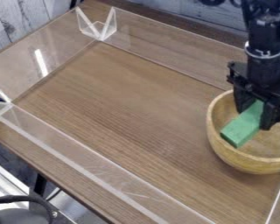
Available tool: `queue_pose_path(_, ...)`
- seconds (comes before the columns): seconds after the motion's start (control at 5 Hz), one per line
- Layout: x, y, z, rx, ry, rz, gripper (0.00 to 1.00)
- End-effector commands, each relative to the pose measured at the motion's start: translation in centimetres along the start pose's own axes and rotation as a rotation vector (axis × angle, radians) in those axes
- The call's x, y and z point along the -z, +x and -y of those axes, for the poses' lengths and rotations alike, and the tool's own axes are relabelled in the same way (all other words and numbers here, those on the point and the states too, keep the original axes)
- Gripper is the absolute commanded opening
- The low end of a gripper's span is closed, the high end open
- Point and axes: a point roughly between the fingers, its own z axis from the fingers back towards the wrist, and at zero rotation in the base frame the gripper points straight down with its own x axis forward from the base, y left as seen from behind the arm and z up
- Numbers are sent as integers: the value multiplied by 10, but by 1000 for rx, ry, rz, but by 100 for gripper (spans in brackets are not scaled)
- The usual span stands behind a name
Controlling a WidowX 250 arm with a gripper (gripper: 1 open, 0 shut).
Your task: Put the green block in the brown bowl
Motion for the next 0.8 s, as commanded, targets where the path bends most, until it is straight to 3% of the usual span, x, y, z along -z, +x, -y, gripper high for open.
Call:
queue_pose_path(0.0, -4, 8, 4, 18, -2, 34, 0)
queue_pose_path(0.6, 13, 5, 4, 23, -10, 2, 0)
